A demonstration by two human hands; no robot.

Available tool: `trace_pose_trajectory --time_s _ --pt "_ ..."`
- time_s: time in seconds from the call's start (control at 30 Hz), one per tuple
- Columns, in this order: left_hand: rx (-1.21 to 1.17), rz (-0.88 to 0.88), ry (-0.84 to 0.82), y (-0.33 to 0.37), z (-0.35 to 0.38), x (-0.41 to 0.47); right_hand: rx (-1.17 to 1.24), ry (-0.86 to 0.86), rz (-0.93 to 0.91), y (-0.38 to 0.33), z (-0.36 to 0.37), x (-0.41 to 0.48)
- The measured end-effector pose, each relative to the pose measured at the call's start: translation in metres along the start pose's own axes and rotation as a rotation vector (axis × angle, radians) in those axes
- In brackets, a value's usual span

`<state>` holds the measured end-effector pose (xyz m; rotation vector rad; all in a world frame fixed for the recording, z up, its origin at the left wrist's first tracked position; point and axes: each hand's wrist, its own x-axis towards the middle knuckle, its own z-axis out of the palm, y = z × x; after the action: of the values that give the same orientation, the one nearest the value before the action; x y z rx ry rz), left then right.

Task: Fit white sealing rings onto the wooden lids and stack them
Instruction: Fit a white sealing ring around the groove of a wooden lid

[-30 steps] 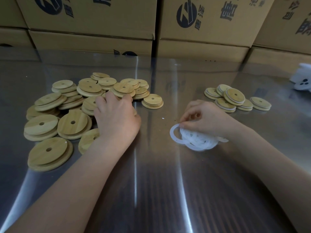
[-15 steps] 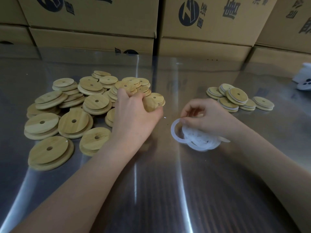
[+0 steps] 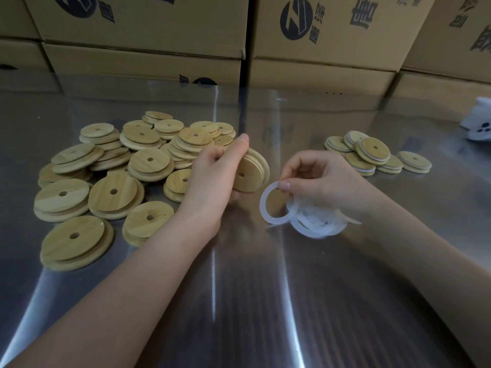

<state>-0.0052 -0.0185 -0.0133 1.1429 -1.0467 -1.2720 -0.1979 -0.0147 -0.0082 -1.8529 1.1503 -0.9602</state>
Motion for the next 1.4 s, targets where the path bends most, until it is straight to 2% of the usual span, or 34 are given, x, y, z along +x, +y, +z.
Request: trace_pose_trajectory --time_s 0.17,0.5,0.87,1.4 --pt "-0.138 -0.109 -0.144 0.0 -0.002 -0.002 0.083 -0.019 -0.009 -0.004 0.003 -0.001" --pt "-0.242 -0.171 -0.243 -0.003 -0.004 -0.004 0.163 -0.001 -0.064 -0.01 0.006 -0.002" --pt "-0.14 -0.202 -0.395 -0.005 0.0 -0.005 0.155 0.185 -0.082 -0.008 0.009 0.0" --pt "0.014 -0.096 -0.457 -0.012 0.004 -0.005 0.104 0.238 -0.095 -0.004 0.01 0.003"
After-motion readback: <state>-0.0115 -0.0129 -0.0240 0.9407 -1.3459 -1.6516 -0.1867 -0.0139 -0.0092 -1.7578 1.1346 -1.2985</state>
